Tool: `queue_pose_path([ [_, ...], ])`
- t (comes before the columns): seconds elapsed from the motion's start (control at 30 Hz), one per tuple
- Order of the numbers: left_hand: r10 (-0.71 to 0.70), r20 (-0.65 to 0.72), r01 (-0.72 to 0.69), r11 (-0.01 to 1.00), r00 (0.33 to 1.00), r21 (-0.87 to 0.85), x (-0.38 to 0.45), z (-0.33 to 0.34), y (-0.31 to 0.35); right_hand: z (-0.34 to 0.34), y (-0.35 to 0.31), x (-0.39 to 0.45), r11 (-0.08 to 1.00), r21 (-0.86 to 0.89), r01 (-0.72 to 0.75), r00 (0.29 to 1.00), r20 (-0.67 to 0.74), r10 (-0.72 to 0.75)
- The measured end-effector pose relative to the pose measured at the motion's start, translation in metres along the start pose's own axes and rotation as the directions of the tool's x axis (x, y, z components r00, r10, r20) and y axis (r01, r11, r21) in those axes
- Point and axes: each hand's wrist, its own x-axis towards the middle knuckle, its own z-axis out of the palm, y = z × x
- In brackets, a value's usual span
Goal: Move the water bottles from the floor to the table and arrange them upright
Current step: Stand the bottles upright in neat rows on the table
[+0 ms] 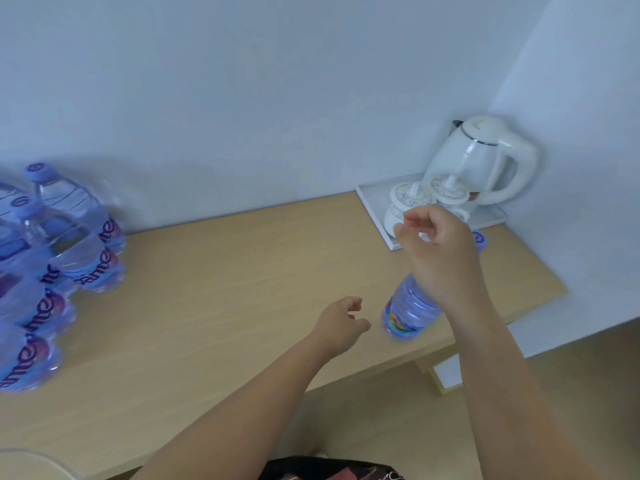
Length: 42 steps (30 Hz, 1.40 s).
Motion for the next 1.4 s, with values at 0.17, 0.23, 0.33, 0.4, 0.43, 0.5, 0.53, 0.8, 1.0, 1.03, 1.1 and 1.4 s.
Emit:
queue_pose_path([
  [0.17, 0.007, 0.044, -0.008, 1.000, 0.999, 0.020, 0.005, 0.016, 0.003, -0.023, 0.025, 0.002, 0.995, -0.018, -0.097, 0.995, 0.035, 0.098],
  [0.23, 0.005, 0.050, -0.007, 1.000, 0.999, 0.025, 0.006, 0.018, 0.002, -0.025, 0.036, 0.000, 0.989, 0.008, -0.148, 0.985, 0.091, 0.147],
  [0.33, -0.003, 0.048, 0.001, 0.999, 0.999, 0.037, 0.007, 0.022, 0.002, -0.030, 0.053, -0.006, 0.984, -0.013, -0.177, 0.976, 0.126, 0.177],
  [0.4, -0.010, 0.052, 0.009, 0.999, 0.999, 0.031, 0.007, 0.026, 0.002, -0.031, 0.062, -0.009, 0.986, -0.007, -0.166, 0.980, 0.113, 0.165],
  [0.43, -0.014, 0.054, 0.013, 1.000, 0.998, 0.027, 0.007, 0.028, 0.002, -0.032, 0.066, -0.010, 0.987, 0.000, -0.158, 0.982, 0.107, 0.157],
  [0.5, -0.017, 0.054, 0.016, 1.000, 0.998, 0.023, 0.007, 0.032, 0.001, -0.032, 0.073, -0.012, 0.990, -0.012, -0.141, 0.984, 0.109, 0.141],
  [0.53, -0.017, 0.053, 0.016, 1.000, 0.998, 0.022, 0.007, 0.034, 0.001, -0.032, 0.076, -0.013, 0.992, -0.021, -0.126, 0.985, 0.113, 0.128],
  [0.8, -0.021, 0.038, 0.021, 1.000, 0.999, 0.005, 0.005, 0.040, -0.009, -0.029, 0.081, -0.019, 0.998, 0.041, -0.042, 0.993, 0.113, 0.037],
  [1.0, -0.044, -0.052, 0.043, 0.999, 0.998, -0.018, -0.005, 0.012, -0.027, -0.007, 0.066, -0.022, 0.998, -0.012, 0.065, 0.971, 0.233, -0.061],
  [1.03, -0.050, -0.075, 0.048, 0.999, 0.996, -0.023, -0.009, 0.004, -0.031, 0.000, 0.063, -0.022, 0.997, -0.006, 0.078, 0.962, 0.262, -0.074],
  [1.1, -0.065, -0.120, 0.060, 0.997, 0.991, -0.042, -0.017, -0.011, -0.039, 0.014, 0.054, -0.023, 0.995, 0.028, 0.100, 0.939, 0.327, -0.104],
  [1.4, -0.184, -0.321, 0.108, 0.965, 0.929, -0.239, -0.069, -0.085, -0.093, 0.103, -0.009, -0.041, 0.964, 0.189, 0.189, 0.711, 0.651, -0.267],
])
